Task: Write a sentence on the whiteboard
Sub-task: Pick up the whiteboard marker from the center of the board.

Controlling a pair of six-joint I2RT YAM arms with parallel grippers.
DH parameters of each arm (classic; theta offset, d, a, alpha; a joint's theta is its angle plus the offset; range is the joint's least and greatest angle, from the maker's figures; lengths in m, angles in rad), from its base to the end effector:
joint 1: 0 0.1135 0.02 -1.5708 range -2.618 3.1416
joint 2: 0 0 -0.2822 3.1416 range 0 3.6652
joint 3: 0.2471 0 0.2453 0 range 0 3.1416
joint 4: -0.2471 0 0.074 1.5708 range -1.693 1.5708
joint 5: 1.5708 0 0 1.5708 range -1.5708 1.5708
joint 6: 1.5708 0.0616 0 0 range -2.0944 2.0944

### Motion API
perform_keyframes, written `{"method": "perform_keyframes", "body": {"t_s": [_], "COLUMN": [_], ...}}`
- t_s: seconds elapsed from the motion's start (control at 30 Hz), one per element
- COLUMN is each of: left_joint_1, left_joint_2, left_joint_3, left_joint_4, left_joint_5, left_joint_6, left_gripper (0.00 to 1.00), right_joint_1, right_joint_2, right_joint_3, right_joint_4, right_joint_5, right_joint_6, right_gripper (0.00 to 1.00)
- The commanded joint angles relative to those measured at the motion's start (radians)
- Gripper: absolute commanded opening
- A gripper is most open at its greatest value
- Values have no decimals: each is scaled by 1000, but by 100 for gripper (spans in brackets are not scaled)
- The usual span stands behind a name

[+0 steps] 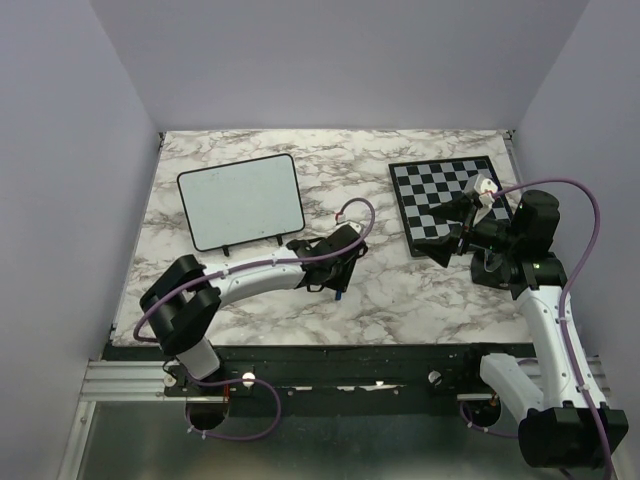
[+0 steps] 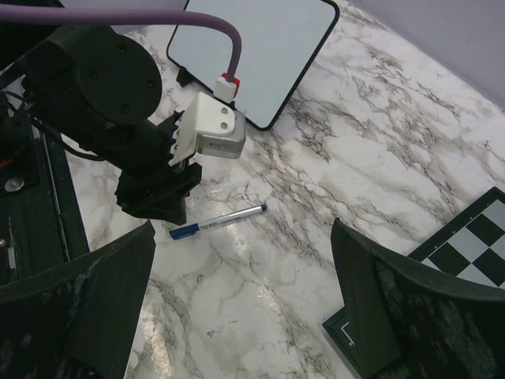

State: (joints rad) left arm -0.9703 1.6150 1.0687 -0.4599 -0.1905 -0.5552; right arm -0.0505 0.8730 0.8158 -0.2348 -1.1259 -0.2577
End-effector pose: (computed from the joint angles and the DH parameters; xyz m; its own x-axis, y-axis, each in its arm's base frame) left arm 0.2011 -0.2730 0.2095 -0.8025 0.2558 -0.5390 0.3882 0.9099 -0.1461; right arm 0.1784 0.0467 0.3471 -0.0635 -0.1066 -0.9923 -0.8871 0.4615 0.0072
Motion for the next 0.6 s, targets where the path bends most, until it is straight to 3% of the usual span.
{"method": "perform_keyframes", "body": {"t_s": [0.0,0.57], "left_joint_1": [-8,-8], "left_joint_2": [48,157], "left_joint_3": [22,16], "left_joint_4": [-11,30], "left_joint_5": [11,72], "left_joint_6": [-11,-2], "left_gripper": [51,41], "right_joint_1": [1,1], "right_joint_2": [4,7], "right_joint_3": [-10,-9], "right_joint_4": [-28,-37], "right_joint_5": [18,20], "right_joint_6": [-29,-38], "right_gripper": [100,100]}}
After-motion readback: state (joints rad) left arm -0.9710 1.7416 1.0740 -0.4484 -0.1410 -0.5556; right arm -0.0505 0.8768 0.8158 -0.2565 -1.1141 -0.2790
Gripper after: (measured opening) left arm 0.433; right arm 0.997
